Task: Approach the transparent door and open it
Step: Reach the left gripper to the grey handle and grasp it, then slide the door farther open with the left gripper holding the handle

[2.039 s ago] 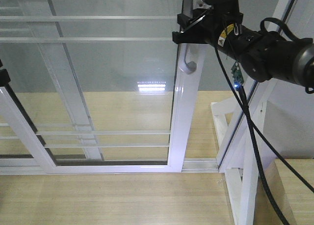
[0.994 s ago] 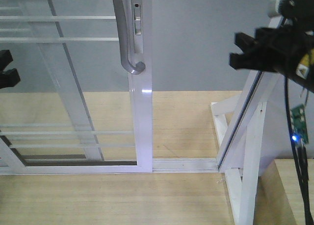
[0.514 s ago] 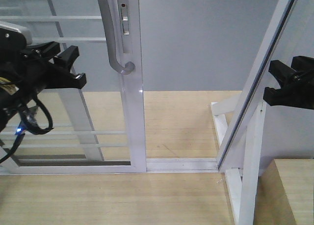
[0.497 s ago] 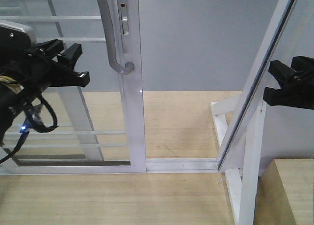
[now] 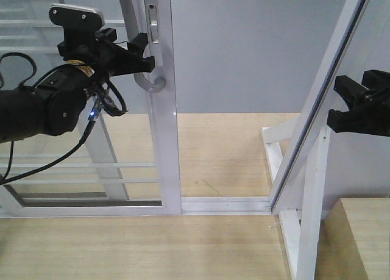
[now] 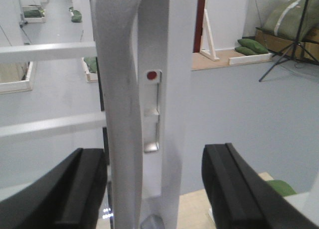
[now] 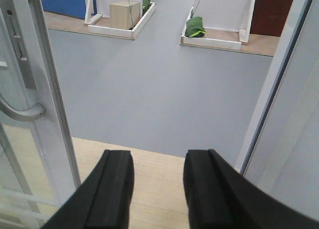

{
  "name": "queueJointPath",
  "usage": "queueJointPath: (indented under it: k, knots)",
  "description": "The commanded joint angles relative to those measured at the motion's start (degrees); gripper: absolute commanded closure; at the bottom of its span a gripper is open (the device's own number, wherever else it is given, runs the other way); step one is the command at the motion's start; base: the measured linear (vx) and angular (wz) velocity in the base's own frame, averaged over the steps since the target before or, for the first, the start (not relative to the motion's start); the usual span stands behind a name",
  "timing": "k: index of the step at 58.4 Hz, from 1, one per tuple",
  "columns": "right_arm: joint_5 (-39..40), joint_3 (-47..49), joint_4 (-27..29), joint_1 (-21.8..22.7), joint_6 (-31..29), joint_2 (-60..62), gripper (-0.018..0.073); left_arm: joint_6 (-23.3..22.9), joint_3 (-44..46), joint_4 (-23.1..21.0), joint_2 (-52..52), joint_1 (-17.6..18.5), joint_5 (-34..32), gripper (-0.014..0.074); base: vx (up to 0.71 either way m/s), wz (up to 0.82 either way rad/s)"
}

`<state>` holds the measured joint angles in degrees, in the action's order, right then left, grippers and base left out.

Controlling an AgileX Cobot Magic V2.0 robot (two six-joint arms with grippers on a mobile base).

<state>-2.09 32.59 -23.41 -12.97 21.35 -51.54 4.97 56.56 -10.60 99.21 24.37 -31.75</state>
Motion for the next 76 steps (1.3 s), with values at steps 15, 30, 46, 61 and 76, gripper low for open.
queueJointPath:
  k: [15,30,46,61,76]
  knots:
    - [4.01,1.55,-1.11,0.25,-0.47,0.74,0.0229,8.09,12.83,-9.01,3.46,-0.19,-3.56,0.0057,0.00,0.00]
    - [4.01,1.55,-1.11,0.25,-0.54,0.74,0.0229,8.01,17.95,-9.12,6.70,-2.18,2.13,0.0059,0.00,0.00]
    - [3.96,1.55,-1.11,0.25,-0.60,0.74,0.0229,8.02,18.27,-14.67,6.76,-4.60,3.02,0.0151,0.00,0.00]
    - [3.96,1.55,-1.11,0.25,-0.60,0.74,0.0229,7.97,18.74,-14.54,6.76,-5.81,4.81,0.0197,0.00,0.00]
    - [3.78,1.55,-1.11,0.25,-0.60,0.74,0.0229,8.22,18.74,-14.54,6.70,-7.12,5.67,0.0198,0.00,0.00]
